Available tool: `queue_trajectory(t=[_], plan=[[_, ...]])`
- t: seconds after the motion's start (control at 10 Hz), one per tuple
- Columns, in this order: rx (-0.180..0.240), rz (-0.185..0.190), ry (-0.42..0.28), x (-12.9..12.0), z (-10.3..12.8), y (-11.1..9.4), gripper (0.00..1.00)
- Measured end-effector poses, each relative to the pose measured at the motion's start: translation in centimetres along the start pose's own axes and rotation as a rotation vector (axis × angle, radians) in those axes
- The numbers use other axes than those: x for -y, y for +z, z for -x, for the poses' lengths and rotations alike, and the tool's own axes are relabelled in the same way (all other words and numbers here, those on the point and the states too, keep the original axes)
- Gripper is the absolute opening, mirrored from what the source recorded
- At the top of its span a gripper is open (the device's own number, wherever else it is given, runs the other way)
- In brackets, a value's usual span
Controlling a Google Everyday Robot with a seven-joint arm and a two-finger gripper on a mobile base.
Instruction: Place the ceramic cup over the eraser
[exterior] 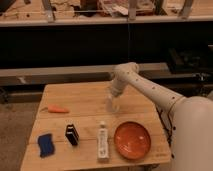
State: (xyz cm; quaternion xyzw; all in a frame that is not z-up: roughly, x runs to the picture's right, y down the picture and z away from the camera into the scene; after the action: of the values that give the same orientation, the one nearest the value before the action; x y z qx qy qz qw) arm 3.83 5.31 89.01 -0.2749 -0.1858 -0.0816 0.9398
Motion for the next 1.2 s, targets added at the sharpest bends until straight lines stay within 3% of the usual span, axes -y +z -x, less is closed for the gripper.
queue_trajectory(t=[0.6, 1.2], plan=[[-0.039, 0.019, -0.004, -0.7, -0.5, -0.3, 0.8], [-0.036, 0.039, -0.008, -1.2, -0.5, 0.2, 0.8]])
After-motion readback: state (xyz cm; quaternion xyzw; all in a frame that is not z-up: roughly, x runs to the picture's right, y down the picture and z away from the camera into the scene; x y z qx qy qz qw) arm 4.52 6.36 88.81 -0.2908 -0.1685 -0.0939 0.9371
